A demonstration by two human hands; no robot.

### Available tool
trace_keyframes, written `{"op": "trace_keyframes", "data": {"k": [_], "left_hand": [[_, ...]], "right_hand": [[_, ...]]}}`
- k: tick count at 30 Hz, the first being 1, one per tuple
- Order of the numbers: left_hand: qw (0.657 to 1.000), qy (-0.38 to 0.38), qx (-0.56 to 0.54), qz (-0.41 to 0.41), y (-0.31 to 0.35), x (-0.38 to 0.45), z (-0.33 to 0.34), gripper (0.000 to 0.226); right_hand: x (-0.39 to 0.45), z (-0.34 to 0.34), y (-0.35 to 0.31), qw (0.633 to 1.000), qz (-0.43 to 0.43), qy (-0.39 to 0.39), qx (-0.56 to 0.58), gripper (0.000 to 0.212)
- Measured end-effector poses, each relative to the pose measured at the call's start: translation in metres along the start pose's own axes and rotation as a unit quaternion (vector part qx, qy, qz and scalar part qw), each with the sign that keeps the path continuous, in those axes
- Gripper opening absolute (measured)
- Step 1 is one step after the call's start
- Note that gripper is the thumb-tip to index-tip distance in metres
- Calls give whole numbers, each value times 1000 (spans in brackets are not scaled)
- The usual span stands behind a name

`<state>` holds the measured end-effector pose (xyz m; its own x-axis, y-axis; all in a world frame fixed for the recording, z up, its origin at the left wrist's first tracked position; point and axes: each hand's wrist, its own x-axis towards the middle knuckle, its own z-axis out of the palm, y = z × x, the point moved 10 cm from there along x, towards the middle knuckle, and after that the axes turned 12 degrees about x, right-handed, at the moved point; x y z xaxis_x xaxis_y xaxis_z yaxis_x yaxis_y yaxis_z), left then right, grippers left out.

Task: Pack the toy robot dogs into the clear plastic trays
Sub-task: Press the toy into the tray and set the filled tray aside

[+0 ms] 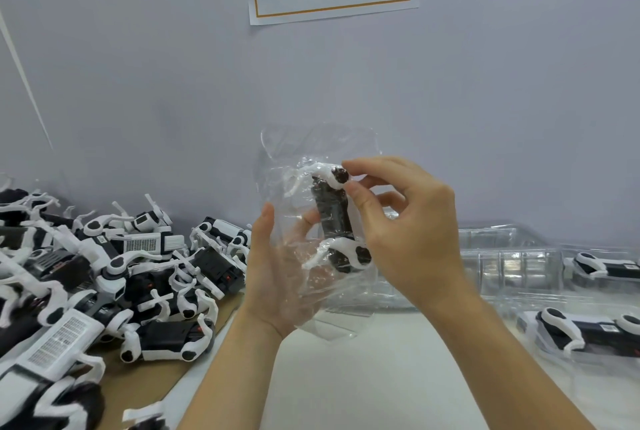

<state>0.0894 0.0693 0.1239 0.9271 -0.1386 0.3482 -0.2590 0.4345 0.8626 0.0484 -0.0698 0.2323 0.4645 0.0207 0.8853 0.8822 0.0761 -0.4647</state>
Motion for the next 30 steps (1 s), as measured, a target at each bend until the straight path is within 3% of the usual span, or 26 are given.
{"op": "trace_keyframes", "data": {"k": [3, 6, 9, 15, 21, 26, 30], "left_hand": [[998, -35, -51, -16, 2, -3, 1, 68], [999, -44, 10, 15, 4, -1, 2, 63], [997, 20, 65, 27, -2, 2, -15, 65], [997, 31, 73, 5, -4, 0, -14, 65], [996, 24, 84, 12, 0, -3, -10, 49], [998, 12, 59, -34, -7, 0, -7, 68], [989, 51, 136, -38, -7, 3, -19, 72]], "right_hand": [[0, 4, -5, 1000, -11, -1, -1, 18], [-1, 6, -9, 1000, -22, -3, -14, 20], [0, 5, -13, 999, -29, -3, -26, 20], [2, 4, -11, 999, -12, -15, -35, 18], [3, 4, -6, 998, 5, -39, -57, 18], [5, -2, 3, 995, 16, -44, -91, 16], [6, -14, 22, 988, 63, -62, -123, 17]]}}
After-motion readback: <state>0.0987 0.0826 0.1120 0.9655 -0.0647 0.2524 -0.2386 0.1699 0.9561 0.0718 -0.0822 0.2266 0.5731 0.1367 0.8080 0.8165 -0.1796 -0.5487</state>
